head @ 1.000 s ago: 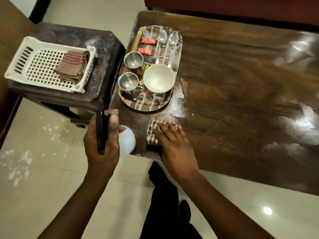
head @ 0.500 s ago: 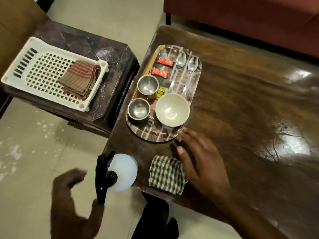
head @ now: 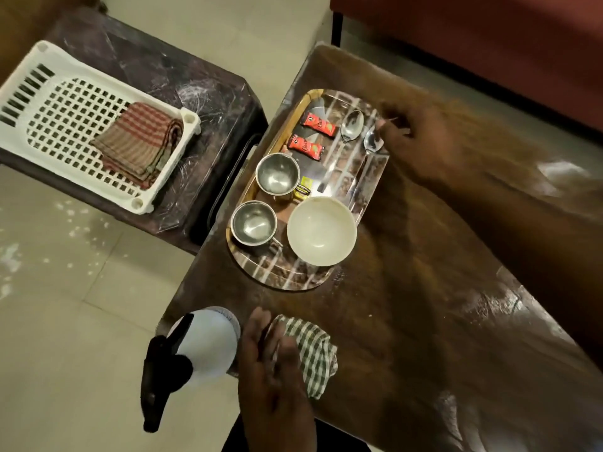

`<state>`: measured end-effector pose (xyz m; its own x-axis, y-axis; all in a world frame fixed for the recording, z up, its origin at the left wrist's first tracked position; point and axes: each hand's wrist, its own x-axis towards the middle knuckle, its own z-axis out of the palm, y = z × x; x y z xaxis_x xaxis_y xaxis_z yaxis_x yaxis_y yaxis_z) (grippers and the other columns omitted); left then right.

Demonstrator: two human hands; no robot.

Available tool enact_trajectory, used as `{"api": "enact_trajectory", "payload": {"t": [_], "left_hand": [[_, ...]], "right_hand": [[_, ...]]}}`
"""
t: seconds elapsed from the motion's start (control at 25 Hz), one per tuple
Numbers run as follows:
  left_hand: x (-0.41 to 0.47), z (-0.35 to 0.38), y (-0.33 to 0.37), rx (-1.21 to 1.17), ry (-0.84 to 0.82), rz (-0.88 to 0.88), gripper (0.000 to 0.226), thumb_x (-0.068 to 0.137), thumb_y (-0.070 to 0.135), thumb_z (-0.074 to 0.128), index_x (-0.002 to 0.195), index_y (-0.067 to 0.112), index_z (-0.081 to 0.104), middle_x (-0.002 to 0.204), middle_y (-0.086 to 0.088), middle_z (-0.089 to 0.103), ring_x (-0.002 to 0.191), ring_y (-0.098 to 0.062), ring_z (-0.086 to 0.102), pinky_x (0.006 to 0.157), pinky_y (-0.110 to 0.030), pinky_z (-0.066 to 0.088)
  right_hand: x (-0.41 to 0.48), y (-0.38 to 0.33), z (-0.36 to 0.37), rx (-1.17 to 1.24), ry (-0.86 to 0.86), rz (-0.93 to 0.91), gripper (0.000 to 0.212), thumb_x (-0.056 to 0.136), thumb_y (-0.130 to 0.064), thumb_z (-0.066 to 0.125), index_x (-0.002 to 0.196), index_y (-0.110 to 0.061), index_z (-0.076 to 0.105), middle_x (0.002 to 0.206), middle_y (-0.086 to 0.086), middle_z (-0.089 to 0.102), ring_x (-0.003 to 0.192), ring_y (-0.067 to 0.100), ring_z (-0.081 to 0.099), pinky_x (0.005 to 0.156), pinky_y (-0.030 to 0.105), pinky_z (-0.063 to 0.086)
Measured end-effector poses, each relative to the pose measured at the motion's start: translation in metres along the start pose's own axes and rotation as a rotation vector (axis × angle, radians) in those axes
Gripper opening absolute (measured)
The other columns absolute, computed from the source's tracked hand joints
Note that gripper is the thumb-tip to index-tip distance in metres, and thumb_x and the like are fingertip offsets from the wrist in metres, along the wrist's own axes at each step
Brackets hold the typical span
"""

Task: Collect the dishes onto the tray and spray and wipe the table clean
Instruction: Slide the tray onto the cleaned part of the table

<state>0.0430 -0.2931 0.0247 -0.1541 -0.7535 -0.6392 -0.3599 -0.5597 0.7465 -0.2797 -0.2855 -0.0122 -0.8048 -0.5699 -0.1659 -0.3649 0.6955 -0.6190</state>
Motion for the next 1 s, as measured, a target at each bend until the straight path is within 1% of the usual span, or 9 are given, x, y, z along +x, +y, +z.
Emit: {"api": "enact_trajectory", "payload": {"t": [0.04, 0.08, 0.2, 0.28, 0.36, 0.48, 0.68, 0.84, 1.0], "left_hand": [[0.011, 0.007, -0.005, 0.007, 0.060, -0.044, 0.041, 0.104, -0.002, 0.057, 0.143, 0.011, 0.057, 0.126, 0.012, 0.071, 0.117, -0.002, 0.068, 0.111, -0.041, 0.055], [0.021, 0.012, -0.013, -0.025, 0.111, -0.093, 0.049, 0.105, 0.003, 0.058, 0.151, 0.016, 0.051, 0.137, 0.005, 0.063, 0.128, -0.014, 0.063, 0.117, -0.049, 0.049], [0.052, 0.034, -0.007, -0.098, 0.238, -0.162, 0.055, 0.107, 0.006, 0.057, 0.158, 0.019, 0.042, 0.148, 0.000, 0.054, 0.130, -0.021, 0.058, 0.119, -0.052, 0.047], [0.063, 0.041, -0.005, -0.176, 0.271, -0.189, 0.054, 0.108, 0.006, 0.055, 0.158, 0.020, 0.042, 0.151, -0.002, 0.055, 0.128, -0.021, 0.059, 0.114, -0.049, 0.051], [0.069, 0.048, -0.005, -0.226, 0.273, -0.217, 0.050, 0.108, 0.003, 0.053, 0.155, 0.020, 0.046, 0.146, -0.002, 0.060, 0.120, -0.019, 0.064, 0.104, -0.043, 0.054], [0.081, 0.058, -0.009, -0.275, 0.294, -0.220, 0.048, 0.107, -0.002, 0.051, 0.150, 0.018, 0.050, 0.136, -0.002, 0.067, 0.109, -0.011, 0.069, 0.090, -0.036, 0.057], [0.096, 0.066, -0.017, -0.270, 0.306, -0.171, 0.042, 0.103, -0.005, 0.054, 0.138, 0.018, 0.059, 0.121, -0.001, 0.073, 0.113, -0.024, 0.073, 0.102, -0.056, 0.060], [0.094, 0.068, -0.008, -0.287, 0.339, -0.165, 0.040, 0.102, -0.009, 0.052, 0.135, 0.012, 0.058, 0.115, 0.002, 0.073, 0.110, -0.021, 0.073, 0.104, -0.057, 0.059], [0.082, 0.063, 0.010, -0.262, 0.299, -0.152, 0.037, 0.102, -0.007, 0.057, 0.131, 0.015, 0.062, 0.117, 0.002, 0.074, 0.113, -0.023, 0.073, 0.105, -0.054, 0.059]], "right_hand": [[0.015, -0.003, 0.001, -0.011, -0.038, -0.004, 0.032, 0.105, -0.043, 0.054, 0.131, -0.030, 0.068, 0.118, -0.007, 0.074, 0.104, 0.013, 0.071, 0.092, 0.050, 0.060], [0.029, -0.006, 0.001, -0.029, -0.077, -0.004, 0.030, 0.105, -0.043, 0.054, 0.129, -0.033, 0.068, 0.115, -0.008, 0.074, 0.099, 0.012, 0.072, 0.088, 0.047, 0.062], [0.065, -0.009, 0.006, -0.066, -0.142, -0.012, 0.035, 0.107, -0.037, 0.055, 0.140, -0.033, 0.063, 0.123, -0.005, 0.073, 0.093, 0.010, 0.070, 0.077, 0.030, 0.058], [0.083, -0.009, 0.009, -0.069, -0.153, 0.003, 0.040, 0.107, -0.029, 0.056, 0.147, -0.024, 0.060, 0.132, -0.001, 0.070, 0.100, 0.013, 0.068, 0.080, 0.026, 0.053], [0.095, -0.008, 0.013, -0.066, -0.172, 0.029, 0.035, 0.107, -0.026, 0.056, 0.140, -0.024, 0.065, 0.123, -0.001, 0.070, 0.100, 0.016, 0.070, 0.085, 0.031, 0.057], [0.107, -0.006, 0.020, 0.001, -0.203, 0.068, 0.021, 0.105, -0.019, 0.059, 0.117, -0.025, 0.076, 0.108, 0.000, 0.074, 0.095, 0.018, 0.073, 0.087, 0.037, 0.061], [0.120, 0.003, 0.024, 0.110, -0.175, 0.158, 0.010, 0.101, -0.016, 0.069, 0.104, -0.018, 0.078, 0.093, 0.002, 0.076, 0.077, 0.011, 0.070, 0.073, 0.030, 0.058], [0.119, 0.011, 0.020, 0.207, -0.139, 0.238, 0.010, 0.100, -0.014, 0.071, 0.096, -0.021, 0.076, 0.082, -0.005, 0.072, 0.059, 0.001, 0.067, 0.059, 0.021, 0.055], [0.103, 0.009, -0.004, 0.248, -0.106, 0.282, 0.009, 0.099, -0.014, 0.071, 0.101, -0.018, 0.078, 0.091, 0.005, 0.076, 0.067, 0.009, 0.071, 0.067, 0.027, 0.062]]}}
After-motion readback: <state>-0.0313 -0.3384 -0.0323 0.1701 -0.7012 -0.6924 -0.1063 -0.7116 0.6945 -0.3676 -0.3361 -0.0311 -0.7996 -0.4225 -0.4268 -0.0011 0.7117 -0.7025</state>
